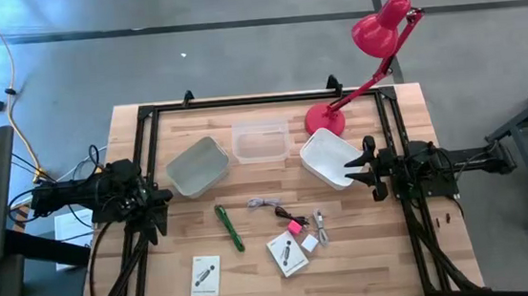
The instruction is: Pick and place items into bin
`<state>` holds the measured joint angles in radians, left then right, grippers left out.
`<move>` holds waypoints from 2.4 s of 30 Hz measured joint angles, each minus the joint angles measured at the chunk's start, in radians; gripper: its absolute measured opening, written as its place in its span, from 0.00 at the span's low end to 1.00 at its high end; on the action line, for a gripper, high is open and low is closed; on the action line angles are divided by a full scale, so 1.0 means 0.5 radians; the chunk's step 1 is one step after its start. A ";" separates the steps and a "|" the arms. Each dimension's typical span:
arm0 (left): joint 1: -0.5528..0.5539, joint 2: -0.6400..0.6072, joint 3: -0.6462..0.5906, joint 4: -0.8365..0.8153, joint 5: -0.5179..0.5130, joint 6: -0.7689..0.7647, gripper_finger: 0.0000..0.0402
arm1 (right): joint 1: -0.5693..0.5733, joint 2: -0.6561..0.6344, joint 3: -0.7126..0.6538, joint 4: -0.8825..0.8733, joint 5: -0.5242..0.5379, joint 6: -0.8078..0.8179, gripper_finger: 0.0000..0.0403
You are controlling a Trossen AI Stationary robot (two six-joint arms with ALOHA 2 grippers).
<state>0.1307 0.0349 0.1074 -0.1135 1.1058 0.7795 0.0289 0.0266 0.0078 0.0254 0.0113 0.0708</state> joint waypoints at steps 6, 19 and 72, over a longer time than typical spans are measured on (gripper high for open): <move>0.000 0.000 -0.001 0.017 -0.021 0.004 0.58 | 0.001 0.000 0.000 0.000 0.000 0.000 0.32; 0.001 0.000 -0.001 0.296 -0.897 -0.176 0.58 | 0.000 0.001 0.000 0.000 0.000 0.000 0.32; 0.000 0.015 0.001 1.993 -2.112 -1.321 0.58 | 0.000 0.001 0.018 1.175 0.523 1.305 0.32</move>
<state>0.1307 0.0425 0.1079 0.8832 0.0495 0.1192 0.0288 0.0269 0.0166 0.6126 0.2727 0.7231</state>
